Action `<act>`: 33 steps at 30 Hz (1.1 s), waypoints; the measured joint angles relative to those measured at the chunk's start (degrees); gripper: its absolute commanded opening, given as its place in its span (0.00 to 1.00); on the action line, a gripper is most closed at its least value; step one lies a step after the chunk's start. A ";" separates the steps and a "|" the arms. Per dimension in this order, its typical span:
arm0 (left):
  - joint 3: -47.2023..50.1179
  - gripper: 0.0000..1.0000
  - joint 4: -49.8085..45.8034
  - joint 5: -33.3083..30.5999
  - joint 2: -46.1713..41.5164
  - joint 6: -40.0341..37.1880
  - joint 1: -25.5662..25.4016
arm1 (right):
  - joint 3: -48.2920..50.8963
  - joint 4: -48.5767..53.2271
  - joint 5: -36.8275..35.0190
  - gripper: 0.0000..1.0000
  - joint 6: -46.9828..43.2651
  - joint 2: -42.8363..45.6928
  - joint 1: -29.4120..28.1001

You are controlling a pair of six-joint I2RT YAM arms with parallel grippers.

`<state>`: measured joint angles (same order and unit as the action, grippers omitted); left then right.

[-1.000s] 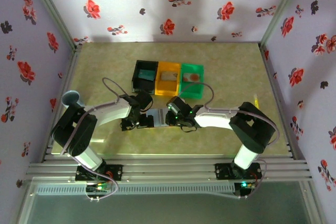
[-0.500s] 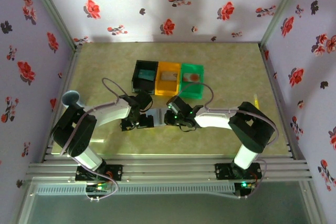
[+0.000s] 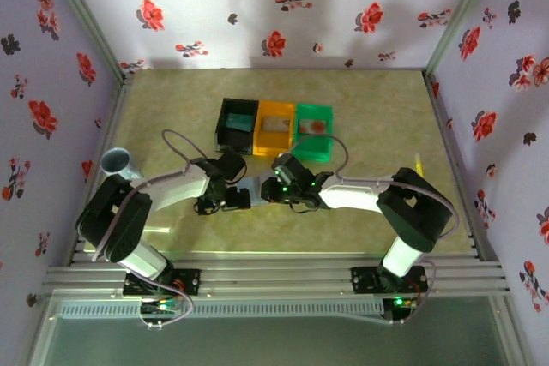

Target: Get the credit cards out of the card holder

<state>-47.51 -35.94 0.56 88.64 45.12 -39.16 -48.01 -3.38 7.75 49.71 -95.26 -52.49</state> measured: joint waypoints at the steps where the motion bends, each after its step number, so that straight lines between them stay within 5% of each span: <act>1: 0.44 1.00 0.17 0.15 -0.74 -0.02 0.37 | -0.11 -0.11 0.20 0.29 0.00 0.02 -0.11; 15: 3.56 1.00 -5.05 0.55 -19.80 -2.23 10.08 | -5.62 -2.19 3.26 0.38 0.00 -2.82 -2.69; 26: 3.78 1.00 -6.78 1.20 -20.20 -2.19 10.95 | -6.93 -2.32 6.03 0.37 -0.44 -5.16 -3.45; 33: 3.74 1.00 -6.23 3.15 -15.69 -1.97 10.64 | -6.88 -0.15 6.64 0.33 -1.29 -3.06 1.60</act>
<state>-43.77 -42.17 3.70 72.95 43.16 -28.51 -54.89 -3.53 14.39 48.42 -98.32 -50.89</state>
